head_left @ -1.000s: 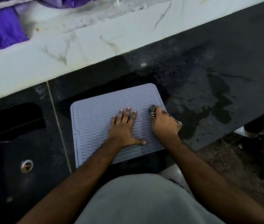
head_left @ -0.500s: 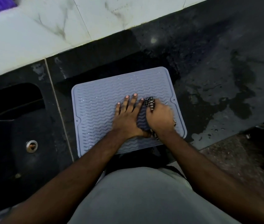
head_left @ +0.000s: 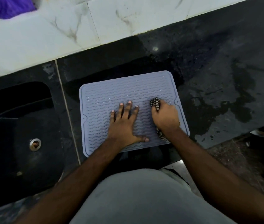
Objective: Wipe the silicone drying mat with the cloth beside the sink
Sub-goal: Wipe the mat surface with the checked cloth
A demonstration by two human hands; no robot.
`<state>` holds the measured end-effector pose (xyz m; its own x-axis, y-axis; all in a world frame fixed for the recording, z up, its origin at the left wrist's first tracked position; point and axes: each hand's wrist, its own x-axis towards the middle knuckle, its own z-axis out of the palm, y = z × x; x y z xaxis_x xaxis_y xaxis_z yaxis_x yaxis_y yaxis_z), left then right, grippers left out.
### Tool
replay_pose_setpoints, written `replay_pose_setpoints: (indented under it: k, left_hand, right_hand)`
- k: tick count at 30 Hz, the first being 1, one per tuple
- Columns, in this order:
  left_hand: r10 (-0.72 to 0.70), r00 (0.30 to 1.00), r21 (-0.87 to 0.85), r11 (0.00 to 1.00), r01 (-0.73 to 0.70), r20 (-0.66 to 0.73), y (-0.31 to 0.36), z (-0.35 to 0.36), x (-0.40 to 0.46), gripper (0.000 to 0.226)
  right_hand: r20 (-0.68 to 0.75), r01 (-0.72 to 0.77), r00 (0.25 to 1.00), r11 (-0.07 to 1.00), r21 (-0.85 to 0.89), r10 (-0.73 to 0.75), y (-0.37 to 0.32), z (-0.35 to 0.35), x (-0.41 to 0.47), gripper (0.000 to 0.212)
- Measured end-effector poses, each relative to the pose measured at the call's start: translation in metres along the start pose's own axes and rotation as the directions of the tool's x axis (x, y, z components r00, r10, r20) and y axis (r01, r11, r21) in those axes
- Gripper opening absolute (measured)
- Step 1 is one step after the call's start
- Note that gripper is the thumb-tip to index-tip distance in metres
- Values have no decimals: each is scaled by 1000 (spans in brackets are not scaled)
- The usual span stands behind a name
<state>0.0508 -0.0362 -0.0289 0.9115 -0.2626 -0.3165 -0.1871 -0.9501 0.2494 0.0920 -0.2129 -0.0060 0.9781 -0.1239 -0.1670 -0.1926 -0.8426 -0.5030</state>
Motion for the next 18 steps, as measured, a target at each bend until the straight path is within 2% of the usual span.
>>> replay_pose_setpoints:
  k: [4,7,14,18]
  left_hand:
    - [-30,1000,-23,999,30,8,-1,1,2,140]
    - [-45,999,-19,999,45,-11,1,0,2,141]
    - [8,1000,-53,999,-7,14,-8,-3,-2,139]
    - [-76,996,-22,997,75,-50,-44,-5,-38,144]
  right_hand:
    - [-10,-22,1000,999,-31,22,-9,1,-6,37]
    - [32,22,999,999,-37,-21,-30,17,-16,40]
    - [37,48,998,998,-31,-47,-38,29,-19,37]
    - [10,66,998,998,16,-66,-36,30,-19,36]
